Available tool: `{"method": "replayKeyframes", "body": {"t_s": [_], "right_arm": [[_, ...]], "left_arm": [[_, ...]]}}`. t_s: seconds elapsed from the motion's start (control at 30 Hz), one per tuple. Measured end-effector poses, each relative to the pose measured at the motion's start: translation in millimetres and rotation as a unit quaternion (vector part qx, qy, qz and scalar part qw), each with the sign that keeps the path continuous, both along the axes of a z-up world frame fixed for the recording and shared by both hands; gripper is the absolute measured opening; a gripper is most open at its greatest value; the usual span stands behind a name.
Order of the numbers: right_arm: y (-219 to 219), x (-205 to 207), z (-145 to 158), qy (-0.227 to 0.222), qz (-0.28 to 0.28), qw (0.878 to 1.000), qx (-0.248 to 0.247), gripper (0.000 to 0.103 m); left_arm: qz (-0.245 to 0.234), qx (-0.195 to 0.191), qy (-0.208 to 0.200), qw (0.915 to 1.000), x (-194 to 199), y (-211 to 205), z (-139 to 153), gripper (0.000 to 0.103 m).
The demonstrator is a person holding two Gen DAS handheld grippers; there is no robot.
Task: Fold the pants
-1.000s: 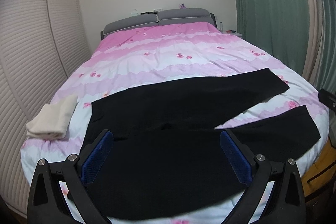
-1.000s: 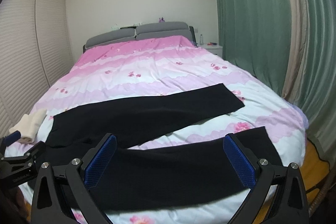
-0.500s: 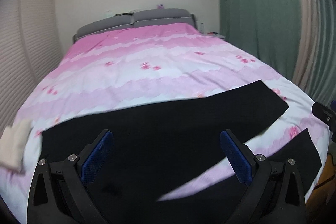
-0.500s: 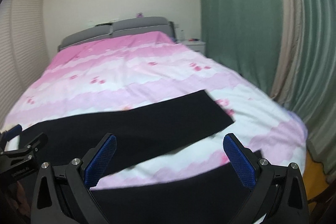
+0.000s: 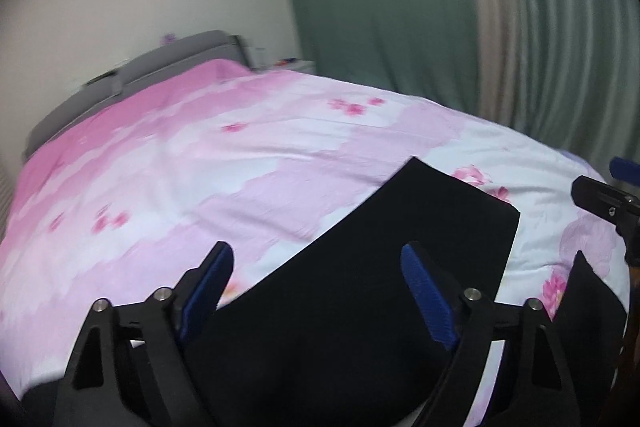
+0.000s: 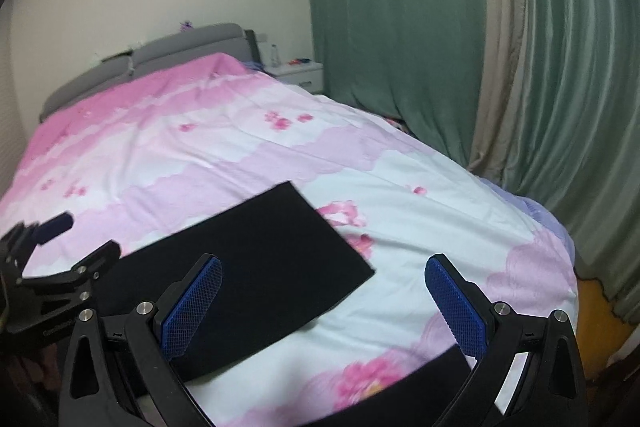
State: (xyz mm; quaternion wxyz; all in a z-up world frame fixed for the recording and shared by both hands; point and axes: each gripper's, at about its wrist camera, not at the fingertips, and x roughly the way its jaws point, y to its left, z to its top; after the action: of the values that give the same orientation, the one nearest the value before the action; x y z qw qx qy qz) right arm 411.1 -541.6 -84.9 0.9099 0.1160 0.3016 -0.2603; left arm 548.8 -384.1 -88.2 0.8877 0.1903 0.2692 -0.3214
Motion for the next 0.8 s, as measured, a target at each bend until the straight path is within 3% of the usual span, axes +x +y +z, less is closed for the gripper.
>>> {"method": "replayKeyframes", "body": {"t_s": [0.2, 0.47, 0.53, 0.6, 0.8], "right_arm": [[-31.7, 29.3, -39.9, 0.017, -0.032, 0.998, 0.048, 0.102], [-52.3, 44.3, -64.2, 0.034, -0.056, 0.996, 0.061, 0.102], [-59.2, 43.5, -68.8, 0.035, -0.064, 0.995, 0.07, 0.102], [-65.0, 44.1, -73.8, 0.037, -0.068, 0.994, 0.078, 0.102], [-68.7, 50.6, -86.7, 0.049, -0.058, 0.993, 0.085, 0.097]], "left_arm": [[-0.053, 0.046, 0.047, 0.9965, 45.4, -52.5, -35.8, 0.062], [-0.092, 0.08, 0.087, 0.9887, 85.7, -83.1, -66.7, 0.061], [-0.092, 0.087, 0.096, 0.9873, 94.7, -87.9, -72.2, 0.054], [-0.09, 0.089, 0.108, 0.9861, 104.2, -92.9, -76.6, 0.04], [-0.104, 0.107, 0.116, 0.982, 112.6, -108.1, -88.4, 0.037]]}}
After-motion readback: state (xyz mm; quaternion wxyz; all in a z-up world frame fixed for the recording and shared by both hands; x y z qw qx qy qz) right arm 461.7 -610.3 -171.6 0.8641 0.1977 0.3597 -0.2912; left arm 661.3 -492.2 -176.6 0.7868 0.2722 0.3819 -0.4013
